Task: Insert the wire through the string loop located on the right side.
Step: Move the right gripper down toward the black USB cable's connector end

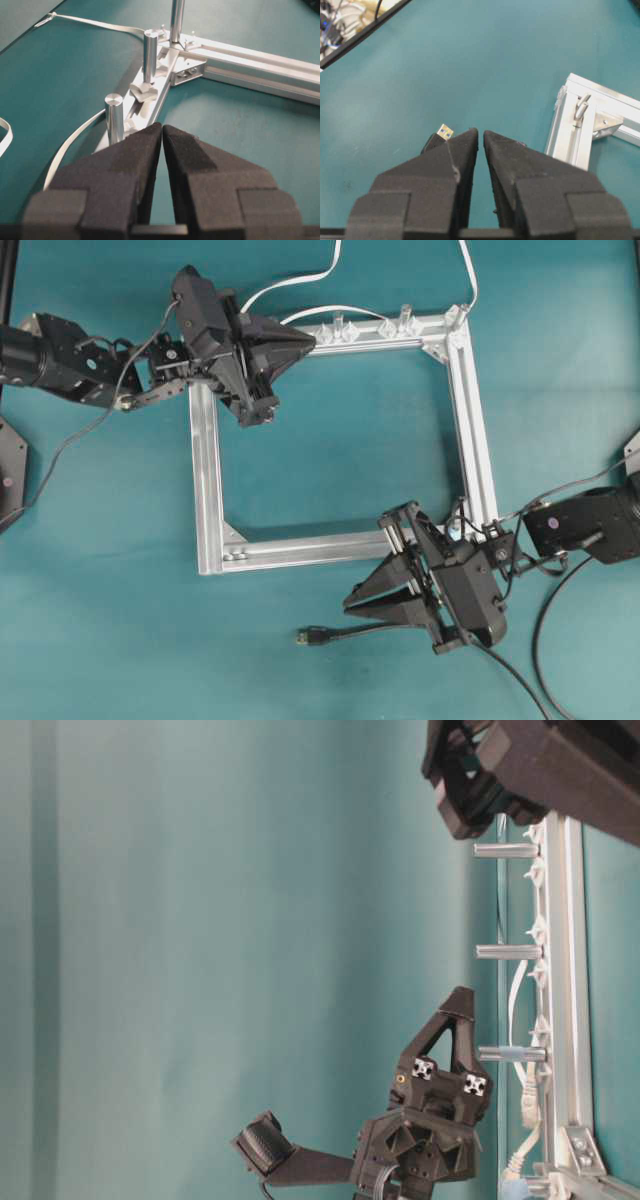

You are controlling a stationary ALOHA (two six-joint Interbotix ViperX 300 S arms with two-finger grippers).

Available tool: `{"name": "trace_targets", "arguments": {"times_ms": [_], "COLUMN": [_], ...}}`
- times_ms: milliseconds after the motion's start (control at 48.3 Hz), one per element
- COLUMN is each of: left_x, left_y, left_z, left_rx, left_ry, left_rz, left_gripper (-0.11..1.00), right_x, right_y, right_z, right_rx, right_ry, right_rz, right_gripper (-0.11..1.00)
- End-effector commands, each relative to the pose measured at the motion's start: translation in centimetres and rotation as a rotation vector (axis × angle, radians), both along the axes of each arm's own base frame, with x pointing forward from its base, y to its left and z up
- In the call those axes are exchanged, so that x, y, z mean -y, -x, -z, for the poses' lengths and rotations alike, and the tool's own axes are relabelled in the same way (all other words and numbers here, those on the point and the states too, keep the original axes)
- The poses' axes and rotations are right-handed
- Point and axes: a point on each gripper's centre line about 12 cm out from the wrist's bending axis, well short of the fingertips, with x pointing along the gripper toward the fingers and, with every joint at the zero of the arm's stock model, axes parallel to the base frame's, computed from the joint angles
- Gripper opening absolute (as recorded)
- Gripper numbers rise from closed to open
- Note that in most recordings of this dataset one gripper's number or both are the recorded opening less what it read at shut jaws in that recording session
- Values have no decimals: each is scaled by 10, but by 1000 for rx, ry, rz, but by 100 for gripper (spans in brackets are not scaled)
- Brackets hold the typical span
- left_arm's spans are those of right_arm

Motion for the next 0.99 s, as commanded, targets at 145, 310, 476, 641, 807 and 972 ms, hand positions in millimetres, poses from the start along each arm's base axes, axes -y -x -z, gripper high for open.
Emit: {"name": "trace_targets", "arguments": {"times_ms": [145, 310, 476, 641, 807, 972], "left_x": [-4, -3, -2, -2, -3, -2], "left_y": [-2, 0, -1, -3, -5, -4], "left_z": [-33, -34, -35, -37, -36, -38], "left_rx": [-30, -52, -49, -49, -78, -101], "left_ry": [-16, 0, 4, 5, 15, 17], "left_rz": [26, 26, 30, 30, 32, 36], "left_gripper": [0, 0, 0, 0, 19, 64], "right_x": [2, 2, 1, 1, 2, 4], "right_y": [-8, -11, -15, -16, -17, -20], "right_z": [-9, -8, -13, -13, -13, -17], "right_rx": [-29, -71, -59, -67, -82, -80], "right_ry": [-2, 13, -4, -23, -64, -136], "right_rz": [27, 32, 38, 44, 68, 131], "right_gripper": [4, 2, 2, 2, 24, 69]}}
